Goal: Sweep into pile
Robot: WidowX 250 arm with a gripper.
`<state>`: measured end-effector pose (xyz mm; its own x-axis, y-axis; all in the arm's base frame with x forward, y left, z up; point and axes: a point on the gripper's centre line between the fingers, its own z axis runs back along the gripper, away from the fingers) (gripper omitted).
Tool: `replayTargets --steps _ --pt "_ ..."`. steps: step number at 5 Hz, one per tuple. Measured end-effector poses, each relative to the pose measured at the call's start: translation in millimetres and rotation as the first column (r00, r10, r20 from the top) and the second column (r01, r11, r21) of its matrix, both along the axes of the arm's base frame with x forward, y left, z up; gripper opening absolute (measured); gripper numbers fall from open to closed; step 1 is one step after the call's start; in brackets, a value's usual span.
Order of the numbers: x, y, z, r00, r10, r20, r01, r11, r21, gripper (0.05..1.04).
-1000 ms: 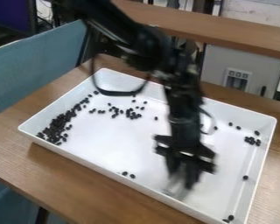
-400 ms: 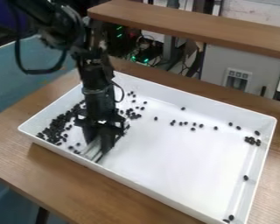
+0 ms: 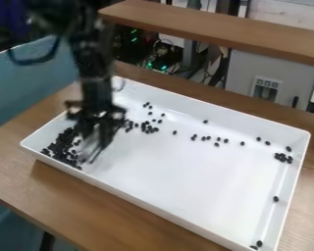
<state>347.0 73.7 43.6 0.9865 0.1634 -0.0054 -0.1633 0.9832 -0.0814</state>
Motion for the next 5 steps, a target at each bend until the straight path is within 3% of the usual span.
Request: replayTargets --steps 1,2,3,4,5 --pt "13 -47 24.0 0.995 -0.084 0.057 0.084 0.996 0.018 0.381" --pt "17 -67 26.7 0.990 -0.117 0.077 0.118 0.993 -0.010 0.381" --pt "34 -111 40.4 0.970 -0.203 0.136 0.212 0.976 -0.051 0.381" --pt "43 -168 16.4 0.950 -0.302 0.079 0.310 0.944 -0.110 0.381" --pt "63 -207 6.0 0.948 -0.310 0.067 0.316 0.940 -0.126 0.381"
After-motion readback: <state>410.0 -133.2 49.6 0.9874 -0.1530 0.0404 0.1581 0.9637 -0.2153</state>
